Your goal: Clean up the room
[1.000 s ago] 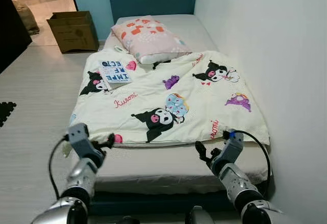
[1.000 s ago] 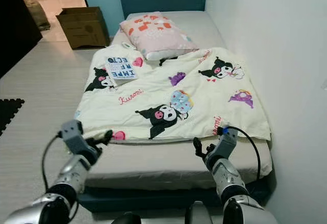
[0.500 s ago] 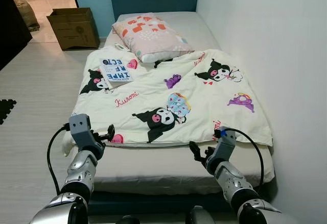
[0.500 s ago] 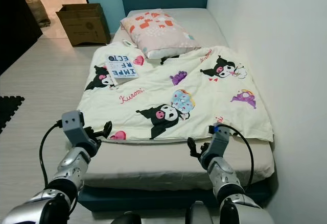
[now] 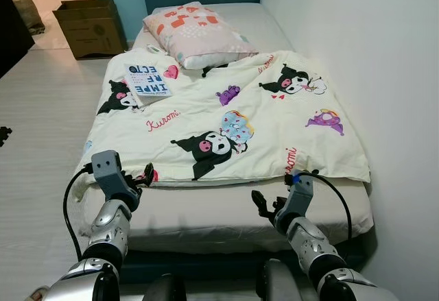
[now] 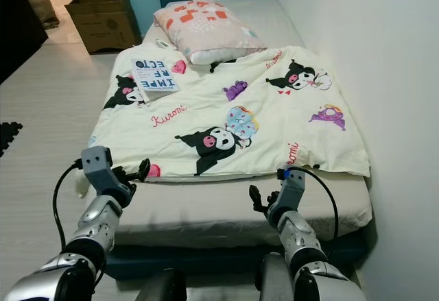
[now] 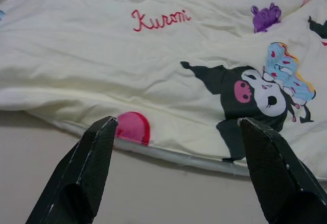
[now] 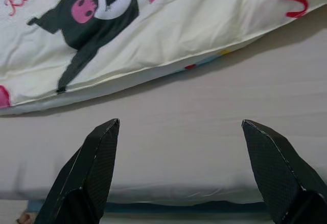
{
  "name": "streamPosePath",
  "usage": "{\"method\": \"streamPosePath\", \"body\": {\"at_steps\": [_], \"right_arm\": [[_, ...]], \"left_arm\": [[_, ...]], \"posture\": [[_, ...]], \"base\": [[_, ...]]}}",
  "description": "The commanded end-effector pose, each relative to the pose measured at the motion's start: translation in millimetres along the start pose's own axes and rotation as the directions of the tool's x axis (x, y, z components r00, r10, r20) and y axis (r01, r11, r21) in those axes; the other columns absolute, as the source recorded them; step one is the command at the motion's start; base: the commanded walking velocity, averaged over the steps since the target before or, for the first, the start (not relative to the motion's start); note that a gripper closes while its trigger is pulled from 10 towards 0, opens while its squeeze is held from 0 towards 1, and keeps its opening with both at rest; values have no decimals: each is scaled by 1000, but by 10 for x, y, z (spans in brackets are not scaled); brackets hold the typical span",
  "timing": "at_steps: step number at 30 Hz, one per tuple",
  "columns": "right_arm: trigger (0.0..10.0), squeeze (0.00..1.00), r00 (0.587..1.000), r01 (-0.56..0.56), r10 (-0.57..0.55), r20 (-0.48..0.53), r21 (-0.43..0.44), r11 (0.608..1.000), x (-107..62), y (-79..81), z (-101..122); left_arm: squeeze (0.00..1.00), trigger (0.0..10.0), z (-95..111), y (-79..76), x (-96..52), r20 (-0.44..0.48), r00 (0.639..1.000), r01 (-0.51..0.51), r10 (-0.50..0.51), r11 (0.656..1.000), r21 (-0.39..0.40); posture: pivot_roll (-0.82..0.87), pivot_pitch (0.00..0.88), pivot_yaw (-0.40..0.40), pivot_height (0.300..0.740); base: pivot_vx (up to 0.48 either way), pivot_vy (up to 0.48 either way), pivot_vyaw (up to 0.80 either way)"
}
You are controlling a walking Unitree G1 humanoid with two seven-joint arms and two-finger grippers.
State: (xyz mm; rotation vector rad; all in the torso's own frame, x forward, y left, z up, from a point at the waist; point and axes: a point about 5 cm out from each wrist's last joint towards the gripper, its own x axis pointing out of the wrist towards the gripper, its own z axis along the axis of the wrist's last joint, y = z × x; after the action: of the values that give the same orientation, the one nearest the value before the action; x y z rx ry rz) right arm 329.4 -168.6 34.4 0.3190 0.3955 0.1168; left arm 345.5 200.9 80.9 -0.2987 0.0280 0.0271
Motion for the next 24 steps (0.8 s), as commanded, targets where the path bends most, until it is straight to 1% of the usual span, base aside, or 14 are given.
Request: {"method": "streamPosePath", "body": {"at_steps": [1, 5, 7, 8, 10, 17, 19, 21, 23, 24], "right_arm": [[10000, 0, 999, -38, 36, -31, -48, 998, -4, 78, -94], [10000, 0, 998, -48, 46, -39, -65, 997, -4, 99, -113], [10000, 0, 997, -61, 58, -42, -78, 995, -10, 122, -136], [10000, 0, 997, -61, 58, -42, -78, 995, -10, 122, -136], [10000, 0, 997, -72, 69, -41, -81, 994, -15, 137, -152], [10000, 0, 997, -70, 68, -35, -67, 995, -16, 149, -160], [10000, 0, 999, -50, 50, -5, -3, 999, 8, 132, -68], [10000, 0, 999, -41, 41, 18, 40, 998, 23, 117, 3], [10000, 0, 998, -31, 26, 54, 91, 995, 39, 82, 112], [10000, 0, 997, -28, 19, 81, 115, 993, 53, 63, 206]], "left_arm": [[0, 10000, -11, -26, -30, 17, 1000, 21, -21, 1000, 13], [0, 10000, -15, -53, -38, 24, 999, 34, -34, 999, 20], [0, 10000, -36, -106, -49, 27, 998, 53, -53, 998, 23], [0, 10000, -36, -106, -49, 27, 998, 53, -53, 998, 23], [0, 10000, -52, -166, -48, 28, 997, 71, -72, 997, 22], [0, 10000, -27, -196, -41, 39, 996, 85, -85, 996, 20], [0, 10000, 57, -180, -21, 63, 994, 84, -85, 996, 25], [0, 10000, 105, -168, -6, 75, 994, 83, -85, 996, 29], [0, 10000, 168, -160, 18, 92, 992, 84, -86, 996, 34], [0, 10000, 228, -149, 40, 108, 991, 80, -83, 996, 33]], "posture": [[-50, 313, -12, 597], [-52, 320, -13, 597], [-60, 346, -13, 597], [-60, 346, -13, 597], [-60, 349, -12, 597], [-51, 345, -7, 597], [-37, 341, -2, 592], [-35, 340, -1, 583], [-32, 339, 0, 573], [-30, 339, 1, 564]], "base": [[0, 0, 0], [0, 0, 0], [0, 0, 0], [0, 0, 0], [0, 0, 0], [0, 0, 0], [0, 0, 0], [0, 0, 0], [0, 0, 0], [0, 0, 0]]}}
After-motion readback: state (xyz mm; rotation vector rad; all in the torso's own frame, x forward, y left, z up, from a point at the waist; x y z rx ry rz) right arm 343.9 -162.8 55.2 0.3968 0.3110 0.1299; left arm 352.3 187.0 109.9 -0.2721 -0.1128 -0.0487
